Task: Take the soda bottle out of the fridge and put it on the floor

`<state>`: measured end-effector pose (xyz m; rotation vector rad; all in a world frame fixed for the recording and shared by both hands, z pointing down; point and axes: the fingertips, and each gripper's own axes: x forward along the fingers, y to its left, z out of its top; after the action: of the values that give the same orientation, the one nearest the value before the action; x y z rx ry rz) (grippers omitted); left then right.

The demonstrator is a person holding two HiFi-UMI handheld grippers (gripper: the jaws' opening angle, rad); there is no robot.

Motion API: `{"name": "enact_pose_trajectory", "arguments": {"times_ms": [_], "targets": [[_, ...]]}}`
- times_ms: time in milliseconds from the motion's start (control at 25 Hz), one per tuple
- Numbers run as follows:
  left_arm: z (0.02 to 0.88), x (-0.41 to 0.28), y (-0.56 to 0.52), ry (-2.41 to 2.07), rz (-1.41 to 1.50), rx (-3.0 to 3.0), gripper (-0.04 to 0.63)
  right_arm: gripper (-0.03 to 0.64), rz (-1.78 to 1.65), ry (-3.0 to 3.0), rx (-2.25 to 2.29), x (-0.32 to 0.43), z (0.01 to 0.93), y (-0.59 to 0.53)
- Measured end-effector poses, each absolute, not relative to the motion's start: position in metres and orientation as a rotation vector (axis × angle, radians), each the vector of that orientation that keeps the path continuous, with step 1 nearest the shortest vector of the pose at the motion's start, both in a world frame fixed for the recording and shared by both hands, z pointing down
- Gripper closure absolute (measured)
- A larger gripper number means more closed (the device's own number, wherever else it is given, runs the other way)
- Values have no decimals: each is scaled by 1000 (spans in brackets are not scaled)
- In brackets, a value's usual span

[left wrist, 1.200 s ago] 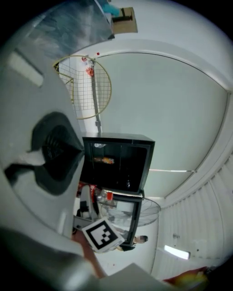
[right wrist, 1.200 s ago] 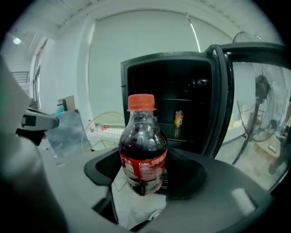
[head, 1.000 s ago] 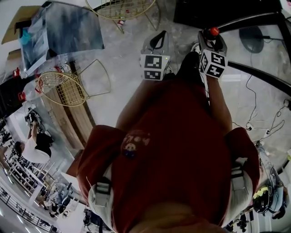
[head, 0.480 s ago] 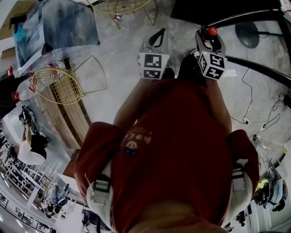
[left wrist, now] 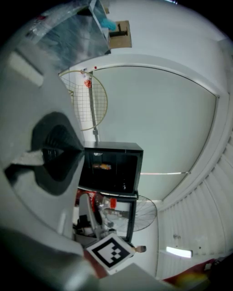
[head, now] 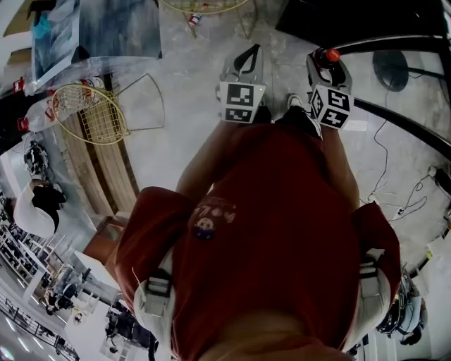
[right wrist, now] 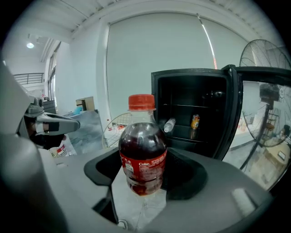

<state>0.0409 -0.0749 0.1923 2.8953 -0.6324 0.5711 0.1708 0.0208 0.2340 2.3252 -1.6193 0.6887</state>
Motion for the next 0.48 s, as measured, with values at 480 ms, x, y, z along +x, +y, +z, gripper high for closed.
{"name": "enact_pose_trajectory", "arguments": {"times_ms": [480], "targets": [[197, 40, -68, -899, 610, 2802, 597, 319, 674, -1827, 2148, 180, 241, 6]]}}
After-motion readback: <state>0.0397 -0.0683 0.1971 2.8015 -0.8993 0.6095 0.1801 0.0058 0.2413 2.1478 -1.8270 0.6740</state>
